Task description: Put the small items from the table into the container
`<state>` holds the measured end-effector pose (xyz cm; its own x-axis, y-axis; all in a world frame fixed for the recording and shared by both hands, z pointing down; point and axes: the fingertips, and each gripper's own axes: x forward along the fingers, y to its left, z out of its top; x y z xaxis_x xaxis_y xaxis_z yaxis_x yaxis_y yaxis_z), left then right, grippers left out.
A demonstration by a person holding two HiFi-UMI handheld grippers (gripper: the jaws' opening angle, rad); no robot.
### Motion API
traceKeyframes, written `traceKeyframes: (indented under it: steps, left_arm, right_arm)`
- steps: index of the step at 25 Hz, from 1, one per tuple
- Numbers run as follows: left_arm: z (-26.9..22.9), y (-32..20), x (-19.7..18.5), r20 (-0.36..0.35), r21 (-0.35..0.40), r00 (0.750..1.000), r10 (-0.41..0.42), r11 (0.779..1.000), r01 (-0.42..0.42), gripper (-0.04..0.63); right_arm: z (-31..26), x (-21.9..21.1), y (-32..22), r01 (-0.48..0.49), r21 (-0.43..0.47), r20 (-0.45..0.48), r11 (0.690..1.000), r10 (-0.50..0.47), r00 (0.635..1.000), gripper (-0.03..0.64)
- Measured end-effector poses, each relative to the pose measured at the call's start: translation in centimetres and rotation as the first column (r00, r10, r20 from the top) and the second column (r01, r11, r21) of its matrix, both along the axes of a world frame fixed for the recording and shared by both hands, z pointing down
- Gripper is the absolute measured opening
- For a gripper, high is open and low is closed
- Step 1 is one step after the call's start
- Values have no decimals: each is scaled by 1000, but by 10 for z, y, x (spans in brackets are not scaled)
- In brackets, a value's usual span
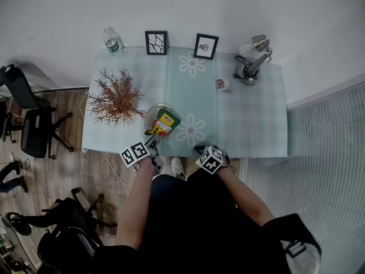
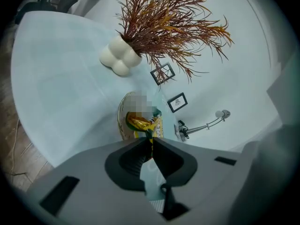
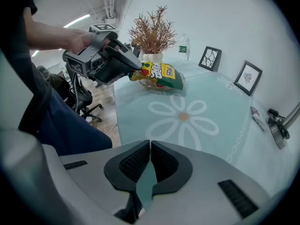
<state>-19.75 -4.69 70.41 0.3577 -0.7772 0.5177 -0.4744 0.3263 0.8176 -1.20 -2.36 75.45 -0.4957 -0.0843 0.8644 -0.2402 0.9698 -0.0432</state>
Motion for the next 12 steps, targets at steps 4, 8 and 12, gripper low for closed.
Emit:
traceKeyframes:
  steps: [4, 8, 12]
  left_arm:
    - [1, -3, -1, 37, -3, 999, 22, 1000, -21, 61]
    - [0, -7, 2, 38, 20, 998, 42, 999, -42, 127]
    - [-5, -6, -1, 45, 38, 998, 32, 999, -33, 156]
  right_arm:
    - [0, -1, -1, -5, -6, 7, 1000, 5, 1000, 29]
    - [1, 0, -1, -4, -5, 4, 1000, 4, 1000, 29]
    - [2, -2, -2, -13, -4, 10, 1000, 13, 1000, 29]
